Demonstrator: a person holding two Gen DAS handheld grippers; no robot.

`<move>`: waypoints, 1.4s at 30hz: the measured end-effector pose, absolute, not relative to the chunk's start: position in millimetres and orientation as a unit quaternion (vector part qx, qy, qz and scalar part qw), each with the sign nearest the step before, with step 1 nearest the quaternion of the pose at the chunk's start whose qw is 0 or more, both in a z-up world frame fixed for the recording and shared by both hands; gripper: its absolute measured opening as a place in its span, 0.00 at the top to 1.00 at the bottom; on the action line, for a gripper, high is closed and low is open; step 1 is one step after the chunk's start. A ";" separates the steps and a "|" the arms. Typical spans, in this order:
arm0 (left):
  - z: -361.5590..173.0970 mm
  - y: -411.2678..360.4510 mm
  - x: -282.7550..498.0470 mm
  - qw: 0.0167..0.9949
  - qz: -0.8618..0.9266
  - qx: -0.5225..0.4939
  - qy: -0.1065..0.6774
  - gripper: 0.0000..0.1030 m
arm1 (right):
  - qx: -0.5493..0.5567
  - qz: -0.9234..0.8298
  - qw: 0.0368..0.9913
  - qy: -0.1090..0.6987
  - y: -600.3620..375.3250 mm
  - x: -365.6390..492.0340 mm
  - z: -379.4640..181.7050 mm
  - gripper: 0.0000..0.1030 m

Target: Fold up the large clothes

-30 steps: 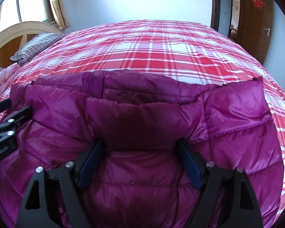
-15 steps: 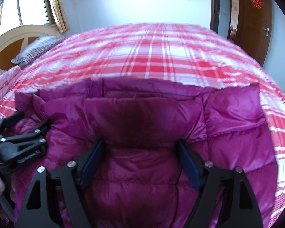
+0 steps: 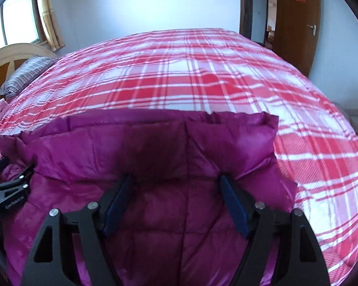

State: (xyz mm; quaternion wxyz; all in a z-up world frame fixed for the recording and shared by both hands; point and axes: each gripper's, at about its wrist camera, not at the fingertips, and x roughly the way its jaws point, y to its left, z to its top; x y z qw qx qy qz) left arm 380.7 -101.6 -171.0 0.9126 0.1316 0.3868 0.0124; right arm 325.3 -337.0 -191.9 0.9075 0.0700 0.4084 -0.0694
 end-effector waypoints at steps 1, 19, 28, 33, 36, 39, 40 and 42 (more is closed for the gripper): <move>-171.1 -100.4 381.5 0.912 0.011 0.128 0.389 0.06 | 0.070 -0.070 0.907 0.409 -338.1 325.0 -192.3 0.24; -172.7 -98.9 384.6 0.910 0.016 0.127 0.395 0.03 | 0.069 -0.079 0.896 0.431 -341.1 340.2 -205.6 0.20; -172.8 -99.2 384.5 0.910 0.017 0.128 0.395 0.03 | 0.053 -0.089 0.895 0.435 -336.9 341.4 -207.0 0.19; -172.7 -98.5 384.5 0.910 0.016 0.128 0.395 0.03 | 0.050 -0.091 0.894 0.435 -336.2 341.8 -207.3 0.19; -173.0 -99.0 384.6 0.910 0.016 0.128 0.395 0.03 | 0.049 -0.092 0.894 0.435 -335.2 341.9 -207.4 0.19; -172.9 -98.9 384.5 0.910 0.016 0.128 0.395 0.03 | 0.047 -0.093 0.894 0.436 -335.2 342.0 -207.6 0.19; -172.9 -98.9 384.5 0.910 0.016 0.128 0.394 0.03 | 0.046 -0.093 0.894 0.436 -335.1 342.1 -207.6 0.19; -172.9 -98.9 384.5 0.910 0.016 0.128 0.395 0.03 | 0.043 -0.093 0.892 0.439 -334.5 342.9 -207.0 0.19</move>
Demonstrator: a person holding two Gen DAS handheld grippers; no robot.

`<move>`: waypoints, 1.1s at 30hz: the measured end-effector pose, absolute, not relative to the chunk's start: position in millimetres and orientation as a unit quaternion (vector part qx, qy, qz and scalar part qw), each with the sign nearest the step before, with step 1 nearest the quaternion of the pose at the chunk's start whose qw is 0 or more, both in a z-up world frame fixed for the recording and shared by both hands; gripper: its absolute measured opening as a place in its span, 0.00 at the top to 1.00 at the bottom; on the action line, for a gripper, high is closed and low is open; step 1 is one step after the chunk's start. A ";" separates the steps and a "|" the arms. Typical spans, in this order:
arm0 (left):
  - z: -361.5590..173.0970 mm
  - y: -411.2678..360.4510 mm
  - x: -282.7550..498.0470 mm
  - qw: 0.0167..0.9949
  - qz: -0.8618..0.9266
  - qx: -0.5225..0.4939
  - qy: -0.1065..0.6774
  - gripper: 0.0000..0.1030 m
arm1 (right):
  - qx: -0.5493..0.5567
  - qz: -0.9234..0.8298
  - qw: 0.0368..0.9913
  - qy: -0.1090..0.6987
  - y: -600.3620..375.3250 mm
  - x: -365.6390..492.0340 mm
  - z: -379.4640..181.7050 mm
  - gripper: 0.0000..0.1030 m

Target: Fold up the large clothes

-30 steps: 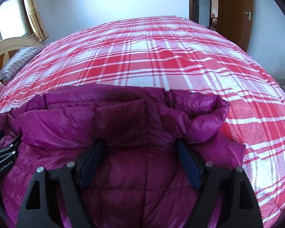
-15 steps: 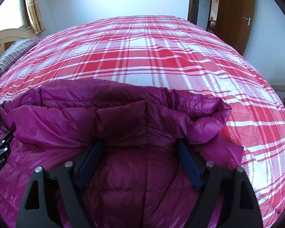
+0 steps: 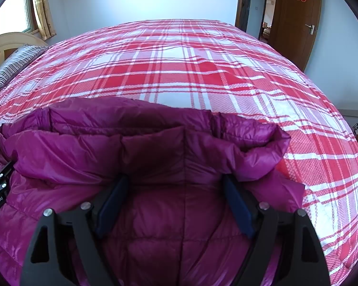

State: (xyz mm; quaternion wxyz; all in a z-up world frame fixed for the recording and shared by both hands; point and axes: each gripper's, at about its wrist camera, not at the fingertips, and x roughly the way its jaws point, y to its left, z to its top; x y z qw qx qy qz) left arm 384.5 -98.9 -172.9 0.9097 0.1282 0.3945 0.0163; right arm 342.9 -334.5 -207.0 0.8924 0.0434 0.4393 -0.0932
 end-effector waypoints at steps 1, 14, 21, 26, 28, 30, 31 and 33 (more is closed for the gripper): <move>-173.0 -98.9 384.5 0.910 0.016 0.128 0.394 0.03 | 0.044 -0.092 0.891 0.442 -335.1 343.2 -206.3 0.19; -172.4 -98.1 383.9 0.910 0.016 0.127 0.394 0.03 | 0.033 -0.012 0.918 0.396 -259.8 299.0 -166.9 0.19; -171.8 -98.2 384.6 0.910 0.015 0.125 0.396 0.03 | 0.034 -0.009 0.910 0.413 -256.7 314.1 -202.5 0.18; -170.4 -96.2 384.9 0.909 0.011 0.118 0.400 0.03 | 0.018 -0.016 0.906 0.422 -252.6 316.9 -208.7 0.16; -170.2 -95.3 385.5 0.908 0.008 0.114 0.403 0.03 | 0.017 -0.017 0.905 0.424 -251.2 317.9 -209.7 0.16; -168.7 -93.4 385.8 0.907 0.001 0.109 0.406 0.03 | 0.013 -0.019 0.906 0.423 -250.5 317.5 -210.8 0.15; -167.0 -91.7 385.7 0.906 -0.007 0.104 0.409 0.03 | 0.012 -0.020 0.906 0.423 -250.5 316.9 -210.1 0.15; -160.8 -84.5 383.8 0.903 -0.031 0.088 0.418 0.03 | 0.011 -0.019 0.906 0.423 -250.7 317.0 -210.6 0.15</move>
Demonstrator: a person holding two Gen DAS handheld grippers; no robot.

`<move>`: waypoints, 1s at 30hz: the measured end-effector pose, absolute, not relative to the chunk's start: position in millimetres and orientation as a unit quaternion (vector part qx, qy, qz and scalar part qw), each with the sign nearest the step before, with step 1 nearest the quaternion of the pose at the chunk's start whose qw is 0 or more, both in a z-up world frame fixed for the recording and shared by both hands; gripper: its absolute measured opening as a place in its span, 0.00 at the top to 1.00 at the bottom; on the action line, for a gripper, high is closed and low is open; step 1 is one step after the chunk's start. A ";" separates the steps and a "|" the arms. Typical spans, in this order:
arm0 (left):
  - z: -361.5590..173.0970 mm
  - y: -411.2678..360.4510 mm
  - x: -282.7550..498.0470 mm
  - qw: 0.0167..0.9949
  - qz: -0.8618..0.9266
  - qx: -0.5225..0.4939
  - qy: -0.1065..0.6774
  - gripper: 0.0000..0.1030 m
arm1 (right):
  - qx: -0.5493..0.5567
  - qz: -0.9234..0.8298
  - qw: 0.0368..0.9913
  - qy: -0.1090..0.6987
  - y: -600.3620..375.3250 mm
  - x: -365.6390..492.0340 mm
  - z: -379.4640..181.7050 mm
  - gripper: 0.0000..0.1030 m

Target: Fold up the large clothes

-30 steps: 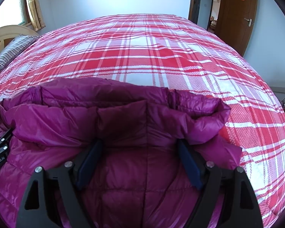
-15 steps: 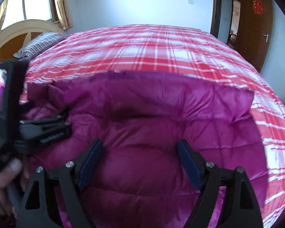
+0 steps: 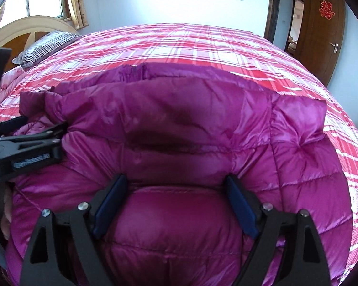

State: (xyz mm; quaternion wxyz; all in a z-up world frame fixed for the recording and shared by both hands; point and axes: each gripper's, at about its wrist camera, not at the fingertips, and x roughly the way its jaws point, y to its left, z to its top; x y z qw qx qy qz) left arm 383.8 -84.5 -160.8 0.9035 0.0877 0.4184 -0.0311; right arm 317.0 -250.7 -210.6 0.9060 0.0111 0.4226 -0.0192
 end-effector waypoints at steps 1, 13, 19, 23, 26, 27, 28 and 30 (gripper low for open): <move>-154.6 -78.8 379.7 0.903 -0.044 0.083 0.420 0.03 | 0.012 -0.019 0.906 0.422 -250.7 316.6 -210.9 0.15; -114.7 45.1 298.8 0.901 -0.125 -0.011 0.415 0.03 | 0.011 -0.017 0.906 0.422 -250.0 315.4 -210.7 0.15; -149.9 41.1 294.1 0.889 -0.152 -0.057 0.428 0.03 | 0.011 -0.016 0.907 0.421 -250.3 314.0 -209.8 0.15; -163.3 42.0 300.4 0.878 -0.179 -0.095 0.434 0.32 | 0.015 -0.014 0.909 0.417 -251.3 311.6 -209.6 0.15; -167.3 38.4 300.9 0.865 -0.219 -0.115 0.436 0.52 | 0.015 -0.012 0.910 0.415 -253.5 310.6 -209.1 0.15; -167.2 38.8 300.3 0.866 -0.220 -0.113 0.434 0.55 | 0.016 -0.010 0.910 0.413 -254.0 308.7 -207.1 0.15; -166.5 39.0 299.6 0.866 -0.223 -0.113 0.433 0.56 | 0.016 -0.009 0.910 0.413 -254.3 306.2 -204.1 0.16; -165.8 41.8 298.3 0.864 -0.229 -0.117 0.432 0.56 | 0.028 0.001 0.916 0.400 -249.8 293.5 -187.8 0.16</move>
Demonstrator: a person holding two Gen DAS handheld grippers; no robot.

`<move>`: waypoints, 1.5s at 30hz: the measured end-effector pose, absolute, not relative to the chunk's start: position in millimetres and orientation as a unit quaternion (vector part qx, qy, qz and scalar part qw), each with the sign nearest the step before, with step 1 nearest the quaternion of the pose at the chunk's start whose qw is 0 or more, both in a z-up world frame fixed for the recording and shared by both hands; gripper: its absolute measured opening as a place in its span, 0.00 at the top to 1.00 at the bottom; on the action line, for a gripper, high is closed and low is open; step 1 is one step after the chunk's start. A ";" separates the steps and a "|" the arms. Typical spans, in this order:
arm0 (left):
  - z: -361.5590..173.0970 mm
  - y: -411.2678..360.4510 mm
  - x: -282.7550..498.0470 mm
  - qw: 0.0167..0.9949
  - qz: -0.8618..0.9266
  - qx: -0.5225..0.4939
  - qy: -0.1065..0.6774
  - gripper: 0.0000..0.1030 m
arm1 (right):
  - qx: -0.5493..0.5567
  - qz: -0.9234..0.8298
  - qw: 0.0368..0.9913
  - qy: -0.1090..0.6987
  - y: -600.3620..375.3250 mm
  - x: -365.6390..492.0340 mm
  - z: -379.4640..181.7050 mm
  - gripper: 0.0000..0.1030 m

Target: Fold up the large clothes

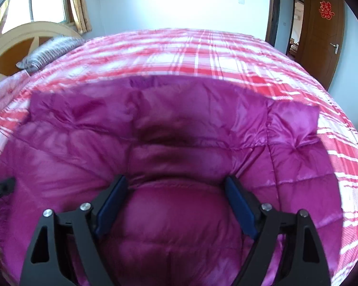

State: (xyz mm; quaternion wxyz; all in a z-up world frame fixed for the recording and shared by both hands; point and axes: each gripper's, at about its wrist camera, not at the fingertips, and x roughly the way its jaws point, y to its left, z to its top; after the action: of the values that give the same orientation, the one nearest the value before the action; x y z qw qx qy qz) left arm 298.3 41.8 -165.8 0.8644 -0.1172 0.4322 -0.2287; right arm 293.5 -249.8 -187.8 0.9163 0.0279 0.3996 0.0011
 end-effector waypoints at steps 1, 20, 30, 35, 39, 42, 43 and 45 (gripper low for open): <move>-165.9 43.2 298.6 0.864 -0.230 -0.118 0.432 0.56 | 0.030 0.012 0.919 0.393 -246.8 290.1 -182.5 0.16; -173.3 61.5 300.1 0.855 -0.284 -0.143 0.410 0.65 | -0.012 0.003 0.910 0.414 -230.6 287.4 -202.4 0.16; -104.8 58.8 280.9 0.833 -0.373 -0.213 0.348 0.83 | -0.010 0.008 0.908 0.419 -233.2 292.3 -209.4 0.12; -54.7 0.0 264.4 0.831 -0.416 -0.176 0.324 0.83 | -0.016 0.011 0.902 0.432 -230.0 299.9 -212.3 0.10; -32.3 -48.9 259.1 0.829 -0.434 -0.150 0.320 0.83 | -0.006 0.019 0.901 0.432 -233.9 300.0 -212.1 0.09; -20.8 -82.5 251.3 0.829 -0.446 -0.136 0.310 0.83 | 0.029 0.039 0.906 0.420 -245.1 294.9 -209.1 0.09; -16.1 -97.6 244.5 0.838 -0.441 -0.114 0.299 0.83 | 0.044 0.049 0.907 0.415 -252.5 292.8 -207.1 0.09; -12.7 -121.1 232.5 0.855 -0.430 -0.074 0.281 0.83 | 0.077 0.064 0.908 0.406 -265.7 284.8 -200.6 0.10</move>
State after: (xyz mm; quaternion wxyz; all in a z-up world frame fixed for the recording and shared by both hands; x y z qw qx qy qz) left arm 232.5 -121.1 -12.7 0.8549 -0.0737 0.2806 -0.4301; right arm 284.8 -265.7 -200.6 0.9082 0.0768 0.4064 0.0643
